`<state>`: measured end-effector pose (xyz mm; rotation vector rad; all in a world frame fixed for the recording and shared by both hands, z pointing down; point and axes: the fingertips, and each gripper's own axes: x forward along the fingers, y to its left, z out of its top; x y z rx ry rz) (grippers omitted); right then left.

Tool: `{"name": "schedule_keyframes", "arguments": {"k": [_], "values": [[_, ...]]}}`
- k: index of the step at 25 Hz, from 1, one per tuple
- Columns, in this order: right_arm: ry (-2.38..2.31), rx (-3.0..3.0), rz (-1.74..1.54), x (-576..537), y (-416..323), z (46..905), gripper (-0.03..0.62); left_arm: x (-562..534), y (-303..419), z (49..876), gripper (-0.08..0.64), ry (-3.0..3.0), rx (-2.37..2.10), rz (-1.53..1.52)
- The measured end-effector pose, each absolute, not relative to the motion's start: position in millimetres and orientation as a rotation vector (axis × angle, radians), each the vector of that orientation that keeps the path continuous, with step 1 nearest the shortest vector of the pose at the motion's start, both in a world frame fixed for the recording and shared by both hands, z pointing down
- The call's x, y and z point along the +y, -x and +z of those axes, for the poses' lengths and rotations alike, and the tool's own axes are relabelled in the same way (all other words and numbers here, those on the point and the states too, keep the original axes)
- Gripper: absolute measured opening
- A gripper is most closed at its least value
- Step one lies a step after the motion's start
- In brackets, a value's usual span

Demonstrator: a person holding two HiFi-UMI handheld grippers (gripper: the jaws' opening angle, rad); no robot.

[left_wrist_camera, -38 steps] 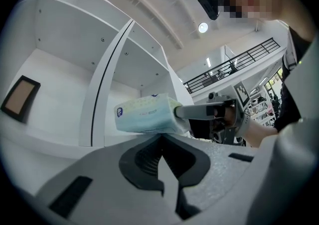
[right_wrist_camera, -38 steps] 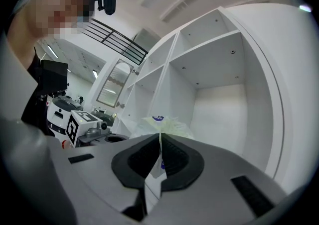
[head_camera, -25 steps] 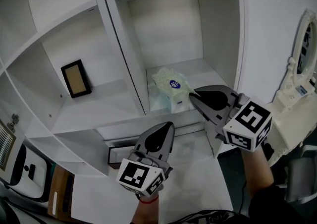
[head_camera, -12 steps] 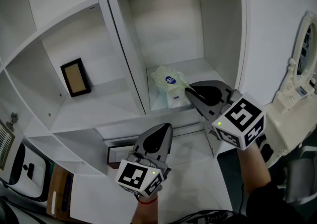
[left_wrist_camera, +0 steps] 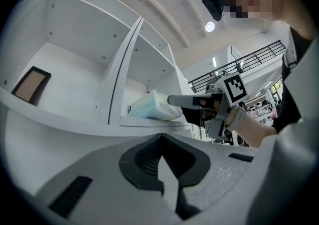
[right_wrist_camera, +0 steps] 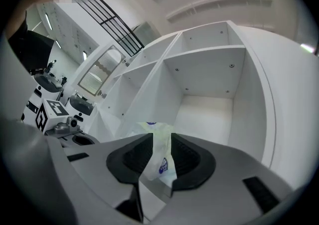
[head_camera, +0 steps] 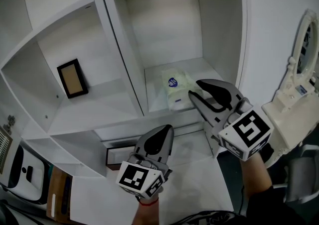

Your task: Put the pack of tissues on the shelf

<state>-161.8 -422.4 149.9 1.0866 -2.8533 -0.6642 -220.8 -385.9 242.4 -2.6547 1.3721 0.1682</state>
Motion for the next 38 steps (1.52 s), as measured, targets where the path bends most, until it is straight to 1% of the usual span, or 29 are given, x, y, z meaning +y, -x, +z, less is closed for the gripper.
{"name": "schedule_keyframes", "arguments": {"k": [7, 9, 14, 33, 38], "values": [[-1.099, -2.886, -0.83, -384.5, 160.3, 139.8, 0.087, -390.5, 217.2, 246.3, 0.005, 2.674, 1.356, 0.167], [-1.043, -2.853, -0.831, -381.3, 167.3, 149.1, 0.042, -391.8, 216.4, 246.2, 0.005, 2.675, 1.353, 0.172], [-1.015, -2.739, -0.79, -392.3, 179.6, 176.7, 0.018, -393.2, 213.6, 249.5, 0.005, 2.686, 1.348, 0.168], [-1.067, -2.69, -0.696, -434.8, 198.7, 185.0, 0.018, -401.3, 235.6, 263.2, 0.005, 2.675, 1.431, 0.162], [-1.089, -2.65, -0.749, -436.4, 201.7, 184.7, 0.018, -402.9, 239.4, 265.9, 0.005, 2.674, 1.446, 0.161]]}}
